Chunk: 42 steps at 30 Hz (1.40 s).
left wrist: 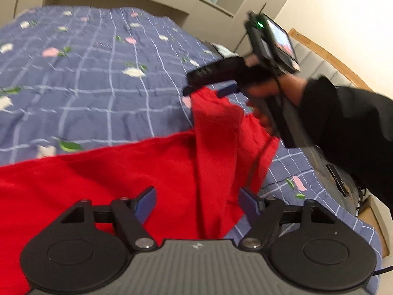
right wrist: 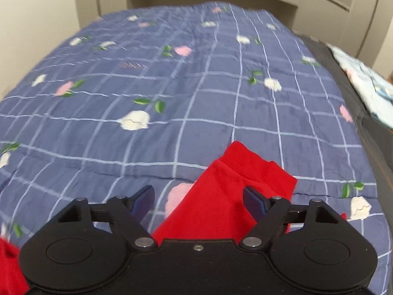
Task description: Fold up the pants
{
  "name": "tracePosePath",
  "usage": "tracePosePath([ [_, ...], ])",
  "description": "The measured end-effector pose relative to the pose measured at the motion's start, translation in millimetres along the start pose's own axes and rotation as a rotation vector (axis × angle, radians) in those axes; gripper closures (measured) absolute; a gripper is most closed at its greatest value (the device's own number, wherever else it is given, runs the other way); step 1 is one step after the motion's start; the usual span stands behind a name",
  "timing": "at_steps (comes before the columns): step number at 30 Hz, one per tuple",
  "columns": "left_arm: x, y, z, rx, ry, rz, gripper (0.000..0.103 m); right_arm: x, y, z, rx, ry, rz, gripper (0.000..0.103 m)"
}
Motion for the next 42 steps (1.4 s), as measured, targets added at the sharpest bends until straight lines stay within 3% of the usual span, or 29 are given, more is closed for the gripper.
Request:
tracePosePath([
  [2,8.3,0.7,2.1,-0.011,-0.029,0.018,0.040,12.2,3.2,-4.6,0.019,-0.024,0.016,0.026],
  [6,15.5,6.2,0.8,-0.017,-0.066,0.049,0.067,27.6,6.4,-1.9,0.025,-0.072,0.044,0.052],
  [7,16.8,9.0,0.6,-0.012,-0.075,0.056,0.087,27.1,7.6,-1.2,0.028,-0.066,0.036,0.066],
  [8,16.5,12.1,1.4,-0.006,-0.083,0.058,0.100,24.6,9.0,-1.2,0.033,-0.055,0.027,0.078],
  [9,16.7,14.0,0.1,0.007,-0.080,0.043,0.101,21.3,10.2,-0.5,0.037,-0.046,0.017,0.095],
  [11,12.0,18.4,-2.5,0.041,-0.059,-0.005,0.103,9.6,13.4,-0.9,0.035,-0.013,-0.010,0.099],
  [13,1.4,24.3,-6.7,0.072,-0.019,-0.059,0.103,-10.9,19.6,-1.7,0.025,0.046,-0.031,0.099],
  [17,-23.6,41.7,-17.0,0.181,0.070,-0.209,0.103,-74.5,51.0,3.1,0.077,0.244,-0.147,0.099],
  [22,-30.7,75.0,-15.4,0.392,0.137,-0.382,0.103,-117.1,107.5,43.9,0.158,0.397,-0.217,0.099],
  [27,0.7,93.0,4.0,0.524,0.079,-0.469,0.103,-80.9,152.1,106.7,0.321,0.322,-0.247,0.099],
  [32,22.8,97.0,27.6,0.557,0.004,-0.463,0.103,-57.3,163.5,152.0,0.414,0.281,-0.261,0.098],
  [36,33.0,93.9,34.8,0.536,-0.039,-0.426,0.101,-48.8,175.3,172.2,0.470,0.270,-0.272,0.078],
  [37,33.7,93.7,35.8,0.532,-0.049,-0.408,0.093,-46.8,181.9,172.5,0.490,0.273,-0.286,0.074],
  [39,28.5,91.8,34.8,0.510,-0.048,-0.368,0.063,-48.3,190.8,171.3,0.523,0.281,-0.294,0.065],
  [40,24.7,90.2,31.7,0.493,-0.037,-0.351,0.041,-49.2,195.1,169.7,0.533,0.288,-0.290,0.060],
  [41,19.0,88.5,28.9,0.476,-0.023,-0.343,0.033,-49.8,198.4,168.1,0.538,0.294,-0.284,0.055],
  [42,14.9,85.2,23.9,0.461,-0.008,-0.337,0.033,-49.7,201.5,165.5,0.540,0.295,-0.279,0.053],
])
Point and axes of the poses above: each gripper's, at about its wrist camera, not at the fingertips, and x roughly the way its jaws point, y to its right, z to its underside, the point moved 10 cm from there along x, roughly the way its jaws point, and after that the axes turned 13 degrees about -y, right-handed, at the moved point
